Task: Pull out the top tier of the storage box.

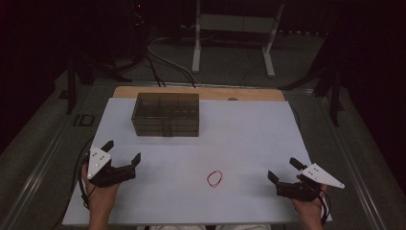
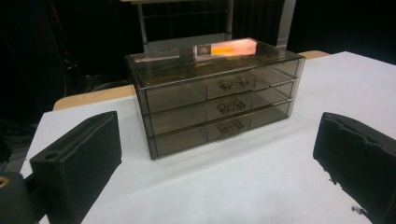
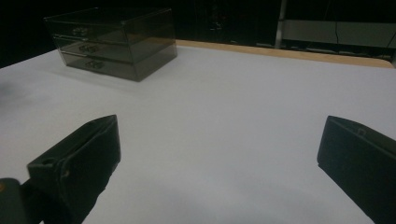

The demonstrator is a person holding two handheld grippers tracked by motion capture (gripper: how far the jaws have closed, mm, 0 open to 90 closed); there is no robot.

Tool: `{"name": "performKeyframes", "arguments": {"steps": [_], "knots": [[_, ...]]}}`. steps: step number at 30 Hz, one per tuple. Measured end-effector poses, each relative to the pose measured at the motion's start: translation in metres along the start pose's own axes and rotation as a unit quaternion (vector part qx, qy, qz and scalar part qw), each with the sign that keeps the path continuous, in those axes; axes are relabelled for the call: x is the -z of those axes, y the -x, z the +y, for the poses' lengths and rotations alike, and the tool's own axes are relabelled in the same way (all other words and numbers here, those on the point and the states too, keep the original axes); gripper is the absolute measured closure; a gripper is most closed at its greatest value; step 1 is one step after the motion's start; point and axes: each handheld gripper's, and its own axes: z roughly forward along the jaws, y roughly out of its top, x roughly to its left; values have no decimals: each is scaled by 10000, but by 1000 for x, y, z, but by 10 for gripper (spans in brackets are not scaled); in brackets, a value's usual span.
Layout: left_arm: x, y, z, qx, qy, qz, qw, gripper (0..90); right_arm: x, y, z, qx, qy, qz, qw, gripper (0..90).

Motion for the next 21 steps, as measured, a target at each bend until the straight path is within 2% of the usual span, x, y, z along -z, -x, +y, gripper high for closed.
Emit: {"name": "performKeyframes", "arguments": {"steps": [13,21], "knots": [[-9,6,7,30,-76,49,10000,25,0,-1,0,10,44,32,10000,0],[-21,12,12,16,-113,-13,9999,25,0,-1,0,-24,64,-2,10000,0]]}}
